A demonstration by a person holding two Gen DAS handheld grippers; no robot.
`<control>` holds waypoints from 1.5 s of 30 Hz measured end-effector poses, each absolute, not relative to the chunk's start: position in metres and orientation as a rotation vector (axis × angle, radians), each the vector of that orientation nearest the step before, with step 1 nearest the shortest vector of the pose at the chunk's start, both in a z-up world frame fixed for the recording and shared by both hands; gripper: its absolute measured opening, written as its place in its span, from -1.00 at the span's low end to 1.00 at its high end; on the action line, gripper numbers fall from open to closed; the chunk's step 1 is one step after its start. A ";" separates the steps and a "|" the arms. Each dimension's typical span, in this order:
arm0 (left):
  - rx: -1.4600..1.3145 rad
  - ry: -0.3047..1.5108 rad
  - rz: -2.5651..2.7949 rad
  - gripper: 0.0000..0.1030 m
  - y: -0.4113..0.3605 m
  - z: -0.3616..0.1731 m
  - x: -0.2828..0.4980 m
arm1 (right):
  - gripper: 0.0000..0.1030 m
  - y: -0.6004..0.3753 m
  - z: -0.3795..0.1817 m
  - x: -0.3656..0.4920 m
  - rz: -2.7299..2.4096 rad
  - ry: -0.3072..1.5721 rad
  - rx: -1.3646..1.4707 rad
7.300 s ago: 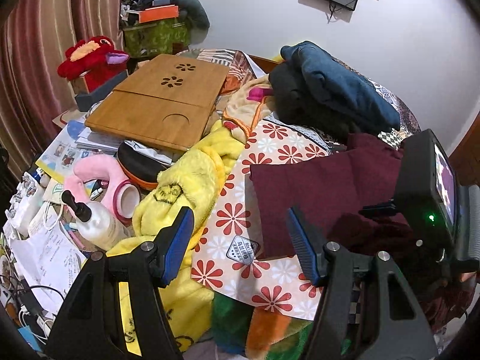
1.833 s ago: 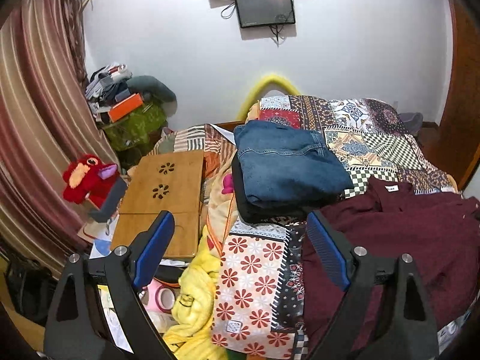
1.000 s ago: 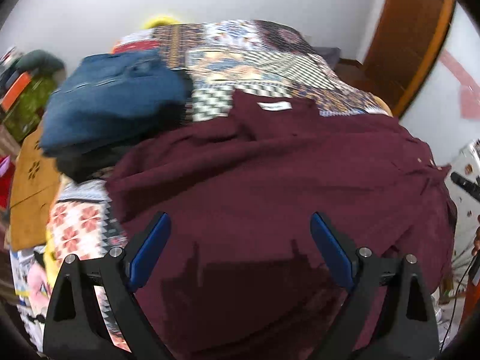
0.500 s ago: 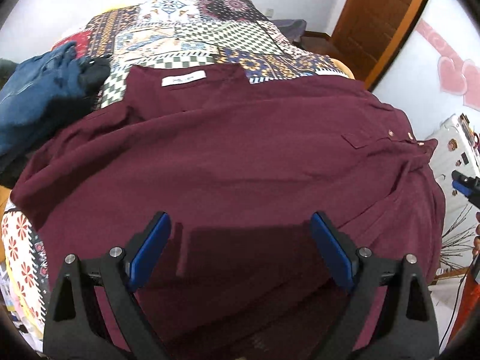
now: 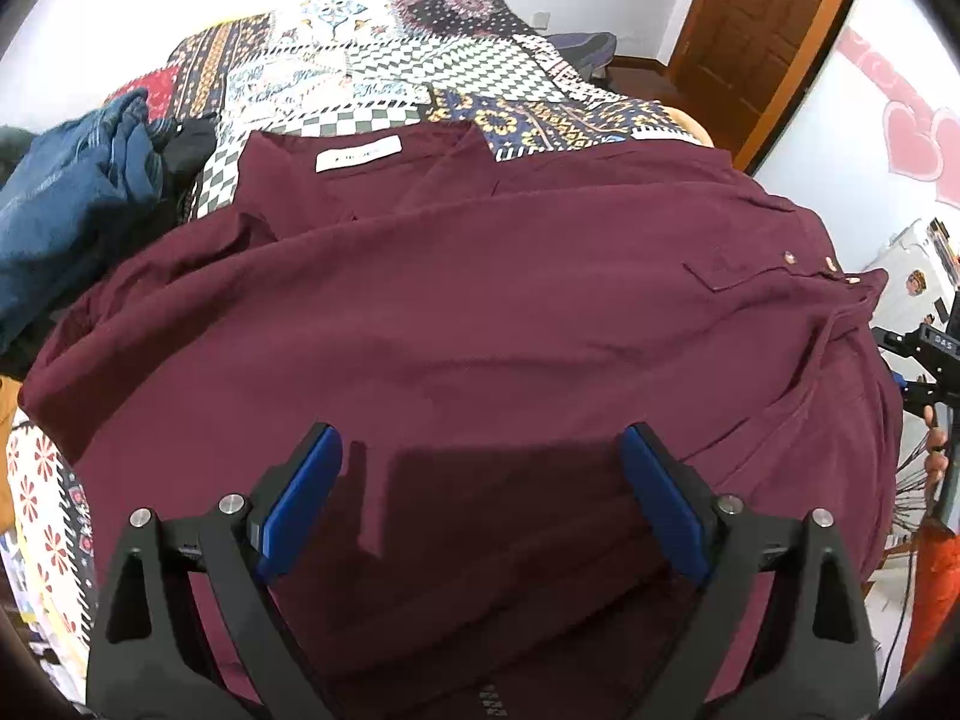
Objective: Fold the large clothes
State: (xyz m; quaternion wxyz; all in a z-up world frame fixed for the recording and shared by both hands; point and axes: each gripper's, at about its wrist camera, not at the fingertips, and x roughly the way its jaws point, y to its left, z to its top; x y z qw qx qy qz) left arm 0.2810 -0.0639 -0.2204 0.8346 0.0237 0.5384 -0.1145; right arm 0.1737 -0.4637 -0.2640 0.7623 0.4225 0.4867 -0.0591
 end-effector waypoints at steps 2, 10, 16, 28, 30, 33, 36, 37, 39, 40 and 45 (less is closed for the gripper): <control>0.038 1.147 -0.239 0.83 -0.062 -0.222 0.281 | 0.10 -0.467 -0.275 0.177 -0.135 1.045 0.966; 0.046 1.131 -0.233 0.83 -0.059 -0.219 0.274 | 0.04 -0.468 -0.267 0.182 -0.135 1.076 0.953; 0.034 1.137 -0.237 0.83 -0.058 -0.224 0.273 | 0.04 -0.461 -0.235 0.152 -0.113 1.088 0.880; 0.007 1.129 -0.253 0.83 -0.054 -0.221 0.270 | 0.09 -0.439 -0.244 0.163 -0.118 1.046 0.859; 0.001 1.123 -0.254 0.83 -0.052 -0.220 0.267 | 0.09 -0.437 -0.246 0.171 -0.140 1.033 0.826; -0.007 1.118 -0.251 0.83 -0.048 -0.218 0.263 | -0.06 -0.430 -0.247 0.181 -0.178 1.011 0.761; -0.011 1.112 -0.247 0.83 -0.042 -0.216 0.259 | -0.43 -0.425 -0.240 0.186 -0.212 0.979 0.699; -0.008 1.109 -0.243 0.83 -0.039 -0.215 0.258 | -0.53 -0.424 -0.236 0.186 -0.217 0.963 0.688; -0.001 1.098 -0.235 0.83 -0.035 -0.213 0.255 | -0.77 -0.423 -0.225 0.186 -0.194 0.924 0.691; 0.002 1.094 -0.232 0.83 -0.033 -0.211 0.254 | -0.78 -0.423 -0.217 0.187 -0.177 0.905 0.692; 0.000 1.055 -0.217 0.83 -0.021 -0.202 0.248 | -0.80 -0.397 -0.154 0.192 -0.113 0.772 0.565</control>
